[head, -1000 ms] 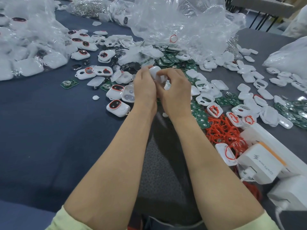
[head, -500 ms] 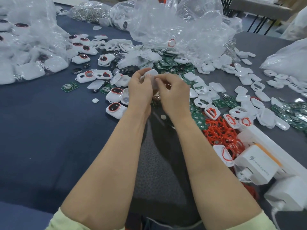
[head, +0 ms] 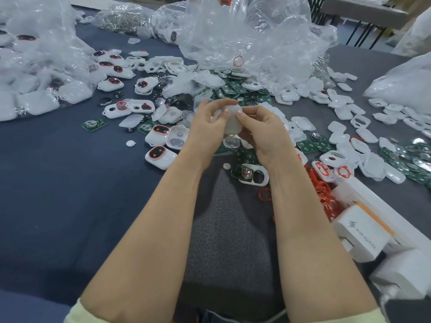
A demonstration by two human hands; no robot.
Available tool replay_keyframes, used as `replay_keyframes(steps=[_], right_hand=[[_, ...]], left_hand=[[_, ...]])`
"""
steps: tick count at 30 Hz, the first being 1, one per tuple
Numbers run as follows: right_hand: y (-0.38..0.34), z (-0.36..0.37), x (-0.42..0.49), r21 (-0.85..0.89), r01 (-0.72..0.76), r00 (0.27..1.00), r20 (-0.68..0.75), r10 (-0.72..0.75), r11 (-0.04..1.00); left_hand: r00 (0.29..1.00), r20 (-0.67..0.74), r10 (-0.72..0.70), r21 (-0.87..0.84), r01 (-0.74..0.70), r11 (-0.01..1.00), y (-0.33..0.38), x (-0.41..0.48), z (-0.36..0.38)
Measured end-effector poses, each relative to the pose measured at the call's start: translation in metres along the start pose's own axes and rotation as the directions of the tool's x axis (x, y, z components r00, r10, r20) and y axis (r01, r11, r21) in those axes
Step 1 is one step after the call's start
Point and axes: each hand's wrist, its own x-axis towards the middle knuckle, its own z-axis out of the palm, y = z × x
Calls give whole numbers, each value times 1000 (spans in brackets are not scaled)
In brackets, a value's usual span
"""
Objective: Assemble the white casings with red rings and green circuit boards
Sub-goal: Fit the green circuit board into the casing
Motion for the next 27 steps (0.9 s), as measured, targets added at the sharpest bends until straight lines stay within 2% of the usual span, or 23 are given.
replay_keyframes(steps=[4,9,14,18,20,23,25,27], right_hand=[[-2,-5,1,4,-10,999,36,10,1000],[3,3,5,78,-11,998,-65,16,997],[3,3,7,107,10,996,-91,0,994],[3,-5,5,-92,-8,1000,7,8,996],[5,-4,5,-171,7,1000,25,-2,985],[7,3,6,-268,31,998,-42,-44,963],[9,6,6,-223,16,997,-65,-31,975],[8,7,5,-106,3,998,-66,-10,994]], left_hand=[[1000,1,28,41,-28,999,1,-1,1],[1000,19,4,113,-6,994,-2,0,3],[1000,1,7,35,-7,999,0,-1,4],[997,-76,-32,-152,21,988,0,0,2],[994,-106,-35,-145,20,989,-2,1,3],[988,-151,-43,-106,27,994,-2,2,6],[988,-146,-53,-139,32,990,-2,1,7],[993,-109,-37,-192,16,981,0,0,7]])
